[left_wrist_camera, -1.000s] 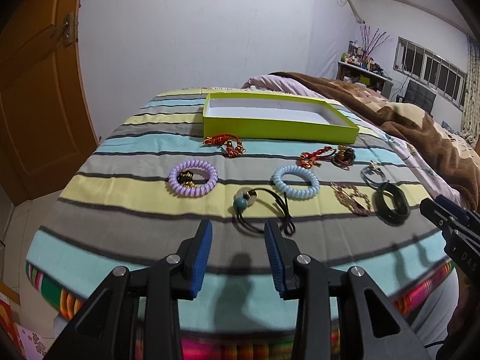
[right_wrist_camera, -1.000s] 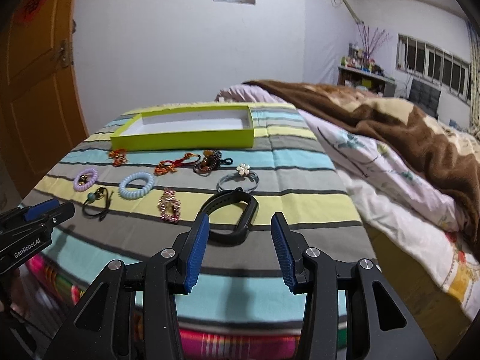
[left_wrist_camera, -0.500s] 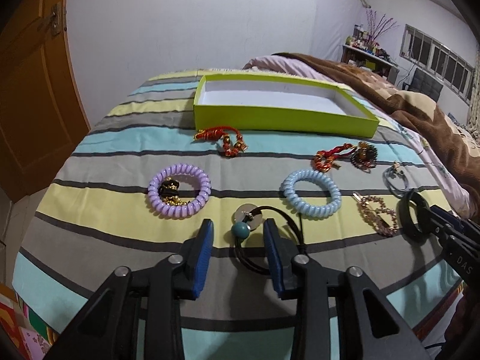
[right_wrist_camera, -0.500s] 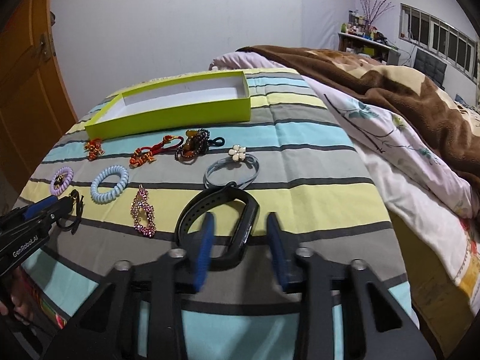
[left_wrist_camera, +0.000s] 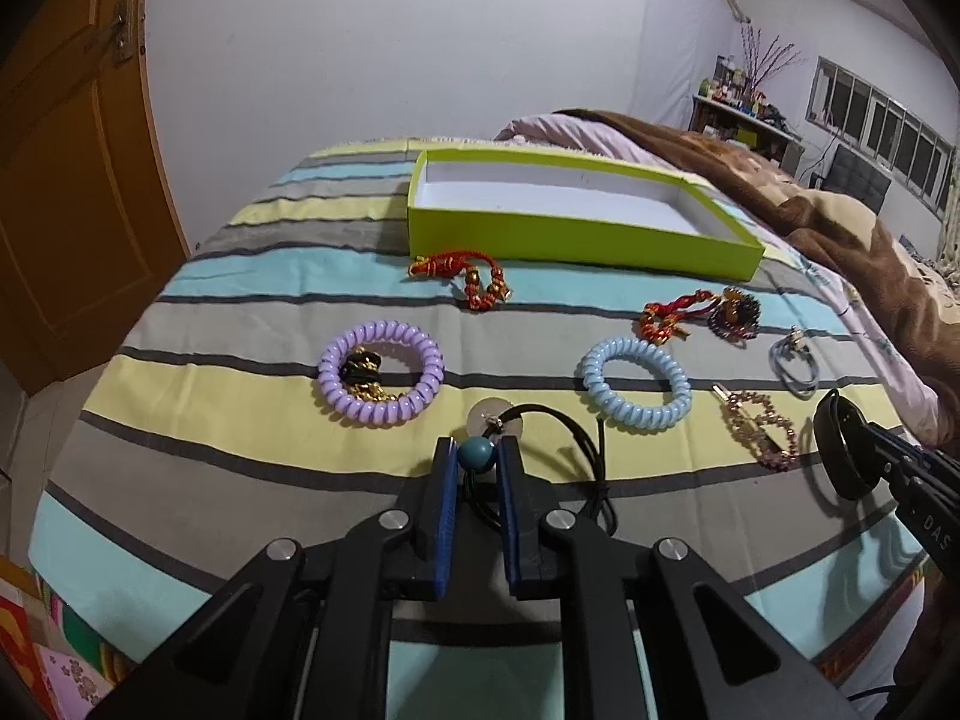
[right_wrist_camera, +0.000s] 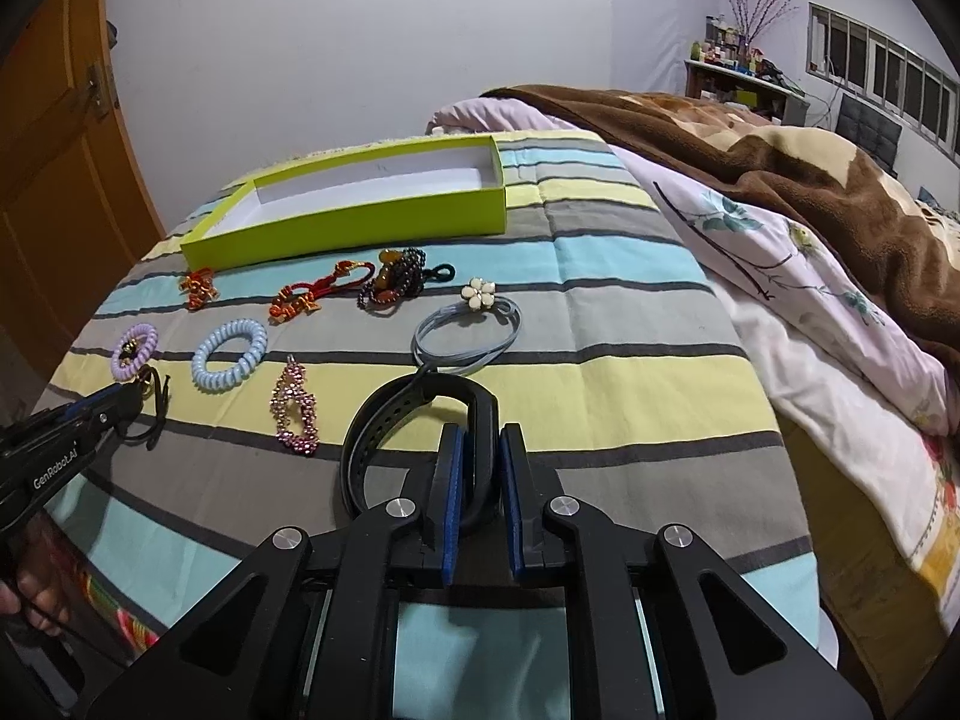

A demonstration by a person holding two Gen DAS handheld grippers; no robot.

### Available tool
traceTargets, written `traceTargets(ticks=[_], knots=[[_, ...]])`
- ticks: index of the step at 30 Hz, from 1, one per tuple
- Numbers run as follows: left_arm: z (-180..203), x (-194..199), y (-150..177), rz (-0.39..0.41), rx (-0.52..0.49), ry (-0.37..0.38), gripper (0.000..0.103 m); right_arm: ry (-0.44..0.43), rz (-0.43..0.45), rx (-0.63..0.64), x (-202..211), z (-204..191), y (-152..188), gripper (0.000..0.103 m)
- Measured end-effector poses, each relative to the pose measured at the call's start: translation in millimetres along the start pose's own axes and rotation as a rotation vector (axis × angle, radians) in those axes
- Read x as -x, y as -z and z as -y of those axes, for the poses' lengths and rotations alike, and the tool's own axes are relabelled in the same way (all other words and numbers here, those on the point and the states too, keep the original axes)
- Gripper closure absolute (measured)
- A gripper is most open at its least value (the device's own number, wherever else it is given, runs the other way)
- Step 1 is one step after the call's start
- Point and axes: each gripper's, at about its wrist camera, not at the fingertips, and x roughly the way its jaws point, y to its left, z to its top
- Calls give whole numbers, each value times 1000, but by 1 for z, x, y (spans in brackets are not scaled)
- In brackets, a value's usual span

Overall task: Organize jewelry
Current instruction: 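Carry both items into the green box and open both tools to release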

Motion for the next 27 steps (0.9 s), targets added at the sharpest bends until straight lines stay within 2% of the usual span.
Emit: traceTargets(ticks=[8, 15, 18, 27], knots=[[2, 32, -11, 69, -17, 32, 89, -28, 70, 25, 25, -7, -12, 91], [5, 44, -38, 112, -30, 81, 89, -75, 104, 42, 31, -13, -35, 91], [6, 41, -54, 126, -36, 108, 89, -90, 108, 51, 27, -14, -49, 91], [12, 3, -110, 132, -81, 99, 89, -80, 97, 68, -16, -7, -109, 91]])
